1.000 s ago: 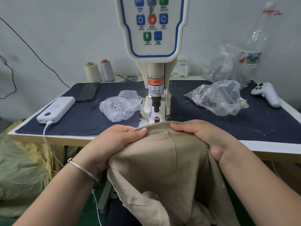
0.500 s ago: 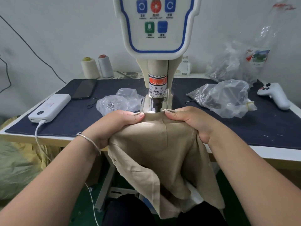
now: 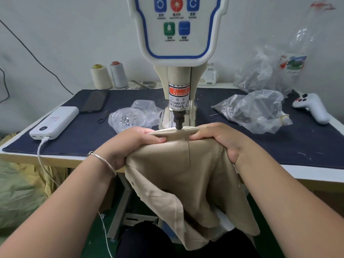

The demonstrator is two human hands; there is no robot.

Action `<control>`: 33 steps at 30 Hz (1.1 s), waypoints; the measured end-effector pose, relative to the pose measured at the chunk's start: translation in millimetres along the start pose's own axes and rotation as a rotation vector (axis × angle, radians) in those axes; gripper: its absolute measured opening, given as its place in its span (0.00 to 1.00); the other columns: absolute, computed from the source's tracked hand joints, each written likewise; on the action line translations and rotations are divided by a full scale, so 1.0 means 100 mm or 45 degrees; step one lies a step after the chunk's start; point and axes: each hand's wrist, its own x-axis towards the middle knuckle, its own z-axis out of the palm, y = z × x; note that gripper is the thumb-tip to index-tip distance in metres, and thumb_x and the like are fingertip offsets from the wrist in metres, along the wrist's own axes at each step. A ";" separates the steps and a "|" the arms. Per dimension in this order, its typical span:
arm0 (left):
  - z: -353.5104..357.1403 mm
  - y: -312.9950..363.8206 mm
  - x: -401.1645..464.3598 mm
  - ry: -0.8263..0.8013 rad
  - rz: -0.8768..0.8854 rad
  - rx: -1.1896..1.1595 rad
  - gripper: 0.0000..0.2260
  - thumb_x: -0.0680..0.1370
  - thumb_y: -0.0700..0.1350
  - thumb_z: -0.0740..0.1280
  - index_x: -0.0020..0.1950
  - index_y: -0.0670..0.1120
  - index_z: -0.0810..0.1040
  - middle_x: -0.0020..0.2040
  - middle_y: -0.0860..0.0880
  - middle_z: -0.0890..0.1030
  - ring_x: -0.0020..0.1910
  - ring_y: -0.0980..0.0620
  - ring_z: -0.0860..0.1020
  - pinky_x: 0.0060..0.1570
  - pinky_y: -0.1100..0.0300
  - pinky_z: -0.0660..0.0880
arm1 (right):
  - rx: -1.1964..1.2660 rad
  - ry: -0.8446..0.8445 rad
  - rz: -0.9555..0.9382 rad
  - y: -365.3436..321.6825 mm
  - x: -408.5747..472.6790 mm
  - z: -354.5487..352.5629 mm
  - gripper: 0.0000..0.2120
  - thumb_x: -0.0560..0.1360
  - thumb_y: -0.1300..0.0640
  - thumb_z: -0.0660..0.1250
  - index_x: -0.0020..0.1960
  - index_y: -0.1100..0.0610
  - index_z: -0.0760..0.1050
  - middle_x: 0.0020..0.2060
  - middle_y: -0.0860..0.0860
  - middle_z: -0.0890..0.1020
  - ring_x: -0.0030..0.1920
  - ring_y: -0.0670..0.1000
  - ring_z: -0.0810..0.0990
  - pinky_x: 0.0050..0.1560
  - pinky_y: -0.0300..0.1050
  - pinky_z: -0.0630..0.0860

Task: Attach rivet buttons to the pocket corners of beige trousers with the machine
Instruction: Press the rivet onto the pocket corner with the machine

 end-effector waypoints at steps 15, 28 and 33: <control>-0.04 -0.11 0.17 0.118 -0.022 0.145 0.26 0.64 0.64 0.77 0.45 0.44 0.79 0.36 0.43 0.76 0.30 0.51 0.73 0.31 0.61 0.70 | -0.353 0.252 -0.039 0.09 0.20 -0.05 0.23 0.72 0.43 0.72 0.52 0.64 0.82 0.46 0.59 0.86 0.46 0.56 0.86 0.49 0.50 0.81; -0.16 -0.18 0.22 -0.096 0.008 0.029 0.11 0.70 0.55 0.74 0.33 0.49 0.84 0.32 0.49 0.82 0.29 0.55 0.79 0.30 0.65 0.75 | 0.148 -0.011 0.017 0.12 0.17 -0.31 0.17 0.66 0.61 0.71 0.53 0.65 0.80 0.44 0.58 0.85 0.41 0.51 0.85 0.41 0.42 0.82; -0.20 -0.18 0.20 -0.125 0.035 -0.044 0.11 0.71 0.51 0.74 0.45 0.44 0.86 0.41 0.44 0.84 0.38 0.51 0.81 0.38 0.63 0.79 | 0.150 -0.135 0.114 0.05 0.15 -0.33 0.21 0.68 0.58 0.72 0.59 0.65 0.80 0.51 0.59 0.84 0.47 0.53 0.85 0.47 0.46 0.82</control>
